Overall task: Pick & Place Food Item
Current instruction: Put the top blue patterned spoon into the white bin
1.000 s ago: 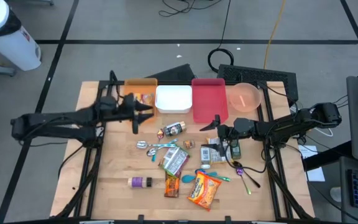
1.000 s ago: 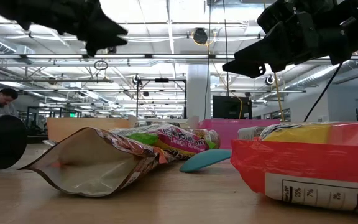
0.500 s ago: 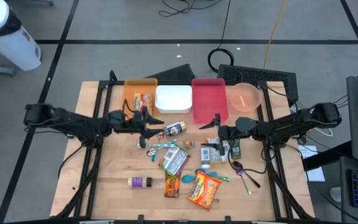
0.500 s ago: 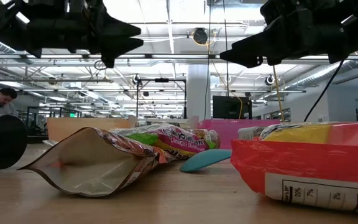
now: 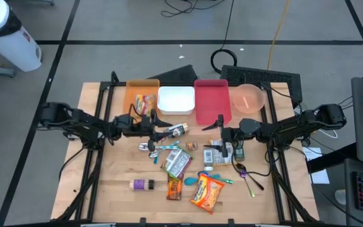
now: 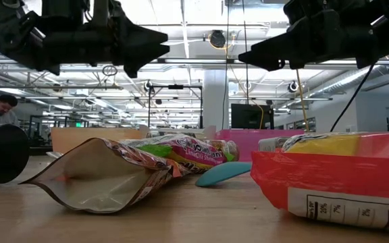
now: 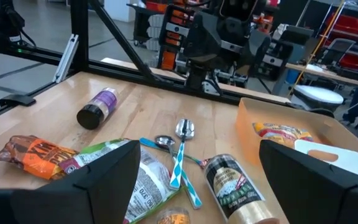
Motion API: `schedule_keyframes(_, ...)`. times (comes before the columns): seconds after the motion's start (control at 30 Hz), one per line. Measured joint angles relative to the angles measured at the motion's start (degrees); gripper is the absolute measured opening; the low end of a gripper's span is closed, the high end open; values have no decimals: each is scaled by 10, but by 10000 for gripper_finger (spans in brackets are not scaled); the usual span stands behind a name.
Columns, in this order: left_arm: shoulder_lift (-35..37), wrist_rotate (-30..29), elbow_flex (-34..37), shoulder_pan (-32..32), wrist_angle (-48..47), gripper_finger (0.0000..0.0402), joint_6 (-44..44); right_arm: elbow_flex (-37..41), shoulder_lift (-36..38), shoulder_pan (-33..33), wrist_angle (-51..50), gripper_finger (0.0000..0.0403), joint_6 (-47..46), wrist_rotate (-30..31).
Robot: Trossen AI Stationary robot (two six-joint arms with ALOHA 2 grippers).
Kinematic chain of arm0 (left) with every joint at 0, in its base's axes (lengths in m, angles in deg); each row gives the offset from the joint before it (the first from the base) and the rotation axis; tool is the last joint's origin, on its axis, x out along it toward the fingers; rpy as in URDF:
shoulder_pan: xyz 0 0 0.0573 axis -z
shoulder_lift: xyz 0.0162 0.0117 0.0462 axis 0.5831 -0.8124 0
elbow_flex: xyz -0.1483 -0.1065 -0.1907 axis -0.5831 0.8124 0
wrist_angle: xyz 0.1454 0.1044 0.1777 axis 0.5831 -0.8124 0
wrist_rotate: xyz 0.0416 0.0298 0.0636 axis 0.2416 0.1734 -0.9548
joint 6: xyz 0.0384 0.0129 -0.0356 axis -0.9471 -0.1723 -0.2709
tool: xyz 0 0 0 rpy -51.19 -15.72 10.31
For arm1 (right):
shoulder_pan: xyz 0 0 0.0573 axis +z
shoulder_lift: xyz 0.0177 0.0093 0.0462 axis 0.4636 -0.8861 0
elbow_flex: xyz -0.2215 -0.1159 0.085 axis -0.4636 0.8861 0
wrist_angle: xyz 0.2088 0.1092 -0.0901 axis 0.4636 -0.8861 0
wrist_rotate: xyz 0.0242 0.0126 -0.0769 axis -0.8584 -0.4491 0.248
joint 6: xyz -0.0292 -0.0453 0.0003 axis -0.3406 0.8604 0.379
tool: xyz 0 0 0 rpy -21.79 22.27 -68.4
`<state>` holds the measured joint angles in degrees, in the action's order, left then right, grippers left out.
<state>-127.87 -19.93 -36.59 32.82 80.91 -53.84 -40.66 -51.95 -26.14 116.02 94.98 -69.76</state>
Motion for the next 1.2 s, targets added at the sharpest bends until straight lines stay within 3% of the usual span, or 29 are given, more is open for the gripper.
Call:
schedule_keyframes(0.23, 0, 47, -13, 0, -47, 177, 12, 0, 0, 0, 11, 320, 0, 0)
schedule_keyframes(0.4, 19, 23, -14, -5, -105, 177, -18, 0, 0, 0, 10, 320, 1, 0)
schedule_keyframes(0.7, 138, -4, -14, -3, -371, 177, 128, 0, 0, -28, 95, 320, 67, -3)
schedule_keyframes(1.07, 263, -252, -14, 121, -619, 177, 342, 0, 0, -72, 139, 320, 82, -6)
schedule_keyframes(1.2, 293, -311, -14, 180, -676, 177, 412, 0, 0, -92, 139, 320, 79, -52)
